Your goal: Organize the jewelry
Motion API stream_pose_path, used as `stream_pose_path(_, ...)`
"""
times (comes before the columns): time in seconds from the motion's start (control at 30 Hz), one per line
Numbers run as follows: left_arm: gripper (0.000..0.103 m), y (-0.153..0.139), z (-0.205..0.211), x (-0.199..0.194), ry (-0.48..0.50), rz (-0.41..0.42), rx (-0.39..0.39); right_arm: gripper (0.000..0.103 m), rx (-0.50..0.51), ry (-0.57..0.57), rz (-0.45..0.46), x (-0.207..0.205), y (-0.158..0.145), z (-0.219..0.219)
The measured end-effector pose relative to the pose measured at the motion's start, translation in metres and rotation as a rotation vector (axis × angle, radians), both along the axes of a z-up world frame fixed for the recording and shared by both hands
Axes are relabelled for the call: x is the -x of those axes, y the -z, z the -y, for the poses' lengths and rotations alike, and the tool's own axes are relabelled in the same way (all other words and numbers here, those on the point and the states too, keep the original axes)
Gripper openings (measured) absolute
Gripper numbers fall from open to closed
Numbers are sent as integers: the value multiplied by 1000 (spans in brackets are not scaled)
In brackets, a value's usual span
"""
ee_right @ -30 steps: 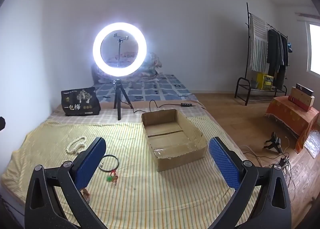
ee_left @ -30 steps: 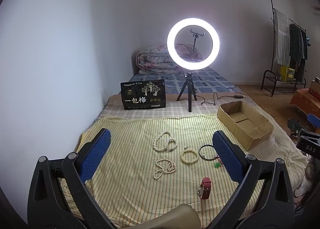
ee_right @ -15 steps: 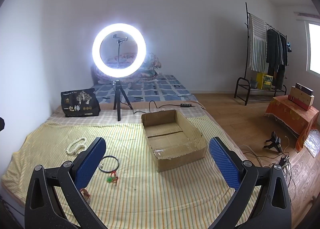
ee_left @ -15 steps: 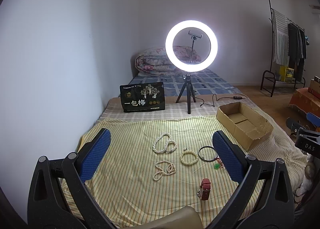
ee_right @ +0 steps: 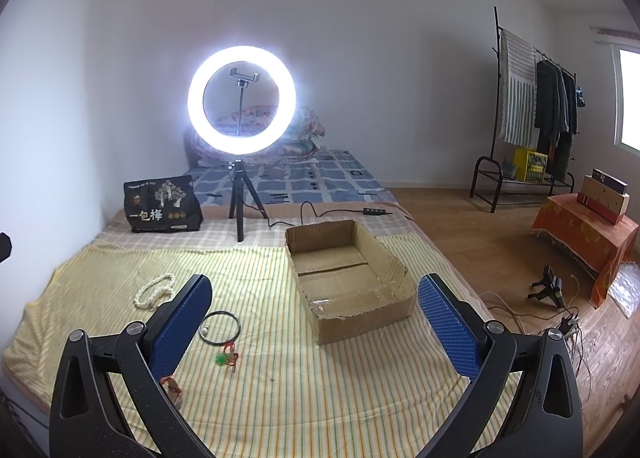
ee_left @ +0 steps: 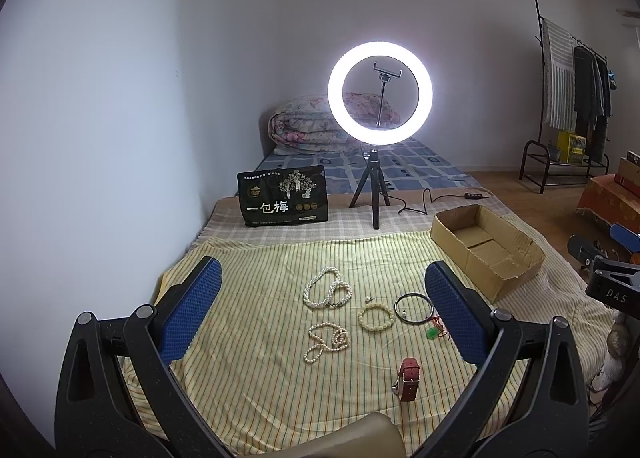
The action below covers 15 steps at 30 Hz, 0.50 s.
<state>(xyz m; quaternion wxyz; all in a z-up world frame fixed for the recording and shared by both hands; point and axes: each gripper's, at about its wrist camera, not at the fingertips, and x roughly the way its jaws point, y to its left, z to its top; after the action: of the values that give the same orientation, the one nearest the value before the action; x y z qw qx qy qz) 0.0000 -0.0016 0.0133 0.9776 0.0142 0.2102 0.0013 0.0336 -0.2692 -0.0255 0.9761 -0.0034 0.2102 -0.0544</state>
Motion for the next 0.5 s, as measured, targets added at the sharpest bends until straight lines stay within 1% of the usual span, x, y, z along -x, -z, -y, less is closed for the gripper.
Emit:
stream_pose_path(0.27, 103, -3, 1, -11, 2, 0, 1, 102, 0, -2, -3, -1, 1, 1)
stream_pose_path(0.33, 103, 0, 1, 0, 2, 4, 1, 102, 2, -3, -5, -1, 2, -1)
stream_pose_path(0.5, 103, -1, 2, -4, 4, 6, 4, 102, 6, -5, -5, -1, 3, -1)
